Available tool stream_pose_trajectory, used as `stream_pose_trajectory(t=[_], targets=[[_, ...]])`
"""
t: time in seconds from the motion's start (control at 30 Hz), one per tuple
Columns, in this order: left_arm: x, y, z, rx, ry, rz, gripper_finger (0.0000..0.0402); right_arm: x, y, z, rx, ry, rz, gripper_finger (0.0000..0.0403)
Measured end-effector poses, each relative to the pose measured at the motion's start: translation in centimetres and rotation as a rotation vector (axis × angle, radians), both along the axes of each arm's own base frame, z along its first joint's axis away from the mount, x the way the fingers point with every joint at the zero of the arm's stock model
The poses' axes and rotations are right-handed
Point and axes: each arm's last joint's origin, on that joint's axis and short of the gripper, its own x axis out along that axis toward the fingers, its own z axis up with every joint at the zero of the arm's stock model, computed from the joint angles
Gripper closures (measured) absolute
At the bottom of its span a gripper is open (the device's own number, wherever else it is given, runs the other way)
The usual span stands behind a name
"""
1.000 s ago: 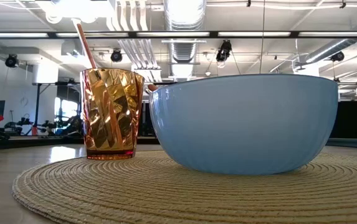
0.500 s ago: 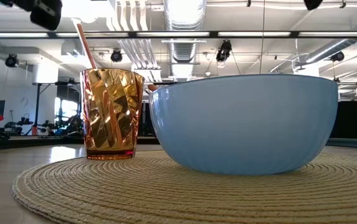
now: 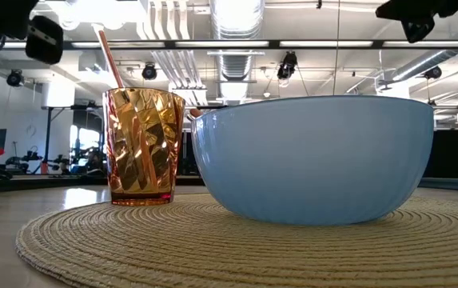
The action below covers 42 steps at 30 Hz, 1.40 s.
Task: Pick & Place Utensil
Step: Return to Home Position
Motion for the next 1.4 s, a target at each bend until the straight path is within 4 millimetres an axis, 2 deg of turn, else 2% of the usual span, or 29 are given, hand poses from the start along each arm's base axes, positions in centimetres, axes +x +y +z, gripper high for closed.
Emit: stream_pose_trajectory(t=[0.17,0.4,0.57,0.67,1.0,1.23,1.4], targets=[[0.0,0.0,-2.4,0.039,-0.009,0.0,0.0401,-0.4,-0.2,-1.0,-0.086,-0.093,0.034,0.0394],[0.7,-0.4,-4.7,0.042,-0.013,-0.026,0.0401,-2.7,-1.0,-1.1,-0.082,-0.244,0.133,0.0394],[0.9,-0.6,-5.3,0.067,-0.06,-0.059,0.0401,-4.1,-1.5,-1.0,-0.109,-0.398,0.174,0.0394],[0.9,-0.6,-5.3,0.078,-0.065,-0.059,0.0401,-4.3,-1.6,-1.9,-0.145,-0.427,0.171,0.0394],[0.9,-0.3,-4.6,0.111,-0.151,0.001,0.0401,-2.6,-1.0,-6.5,-0.16,-0.466,0.141,0.0394],[1.2,0.3,-4.7,0.111,-0.131,0.138,0.0401,-2.1,-1.5,-7.8,-0.207,-0.562,0.083,0.0394],[1.4,0.9,-4.8,0.119,-0.113,0.21,0.0401,-1.8,-2.5,-8.2,-0.216,-0.556,0.031,0.0394]])
